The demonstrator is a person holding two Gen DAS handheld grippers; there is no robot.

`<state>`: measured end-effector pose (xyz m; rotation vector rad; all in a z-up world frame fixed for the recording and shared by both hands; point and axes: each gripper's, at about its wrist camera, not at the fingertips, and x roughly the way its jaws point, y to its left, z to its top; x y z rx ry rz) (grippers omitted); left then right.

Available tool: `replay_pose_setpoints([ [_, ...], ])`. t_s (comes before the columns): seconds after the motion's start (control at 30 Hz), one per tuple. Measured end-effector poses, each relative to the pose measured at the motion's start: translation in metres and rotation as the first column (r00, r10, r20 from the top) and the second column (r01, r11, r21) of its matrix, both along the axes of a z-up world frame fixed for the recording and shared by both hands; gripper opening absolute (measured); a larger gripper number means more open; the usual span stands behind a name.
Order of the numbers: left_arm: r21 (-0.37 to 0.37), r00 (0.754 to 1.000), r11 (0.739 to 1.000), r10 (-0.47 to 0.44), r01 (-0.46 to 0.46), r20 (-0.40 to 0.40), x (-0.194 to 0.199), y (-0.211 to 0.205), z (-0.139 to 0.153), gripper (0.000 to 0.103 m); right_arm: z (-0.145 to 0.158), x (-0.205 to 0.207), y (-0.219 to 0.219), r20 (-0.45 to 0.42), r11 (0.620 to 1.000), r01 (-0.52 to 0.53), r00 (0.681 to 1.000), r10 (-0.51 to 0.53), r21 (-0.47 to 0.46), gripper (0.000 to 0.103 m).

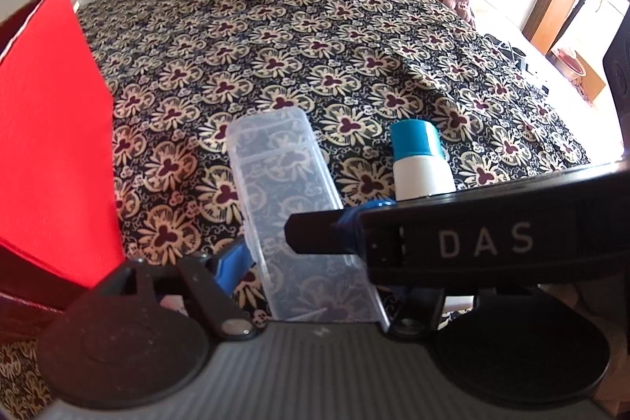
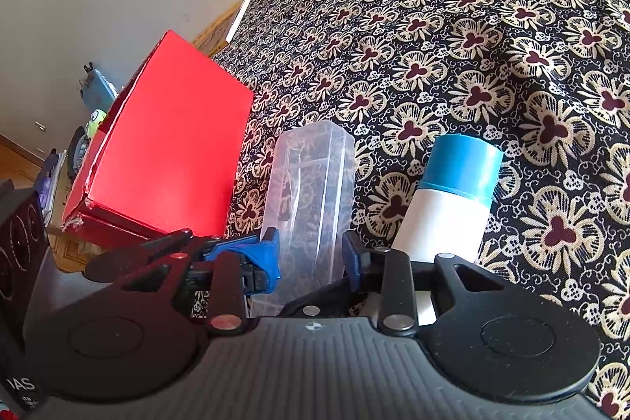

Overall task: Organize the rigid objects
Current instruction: 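Lift the clear plastic case upright with the right tool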

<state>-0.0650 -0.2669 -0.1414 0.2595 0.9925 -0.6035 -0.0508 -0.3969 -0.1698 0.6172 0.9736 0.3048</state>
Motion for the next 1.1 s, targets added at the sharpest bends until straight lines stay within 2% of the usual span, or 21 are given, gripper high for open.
replay_pose_setpoints([
  [0.27, 0.024, 1.000, 1.000, 0.005, -0.004, -0.019, 0.003, -0.003, 0.002, 0.062, 0.002, -0.001, -0.004, -0.023, 0.999, 0.036, 0.999, -0.035, 0.010, 0.018],
  [0.5, 0.044, 1.000, 0.999, 0.000, 0.001, -0.025, -0.001, -0.006, 0.007, 0.060, 0.013, -0.011, -0.008, -0.009, 0.999, 0.046, 0.999, -0.046, 0.009, 0.018],
  [1.1, 0.080, 1.000, 0.997, -0.006, 0.005, 0.009, -0.032, -0.011, 0.040, 0.056, 0.046, -0.052, -0.007, 0.027, 1.000, 0.012, 1.000, -0.012, -0.007, 0.018],
])
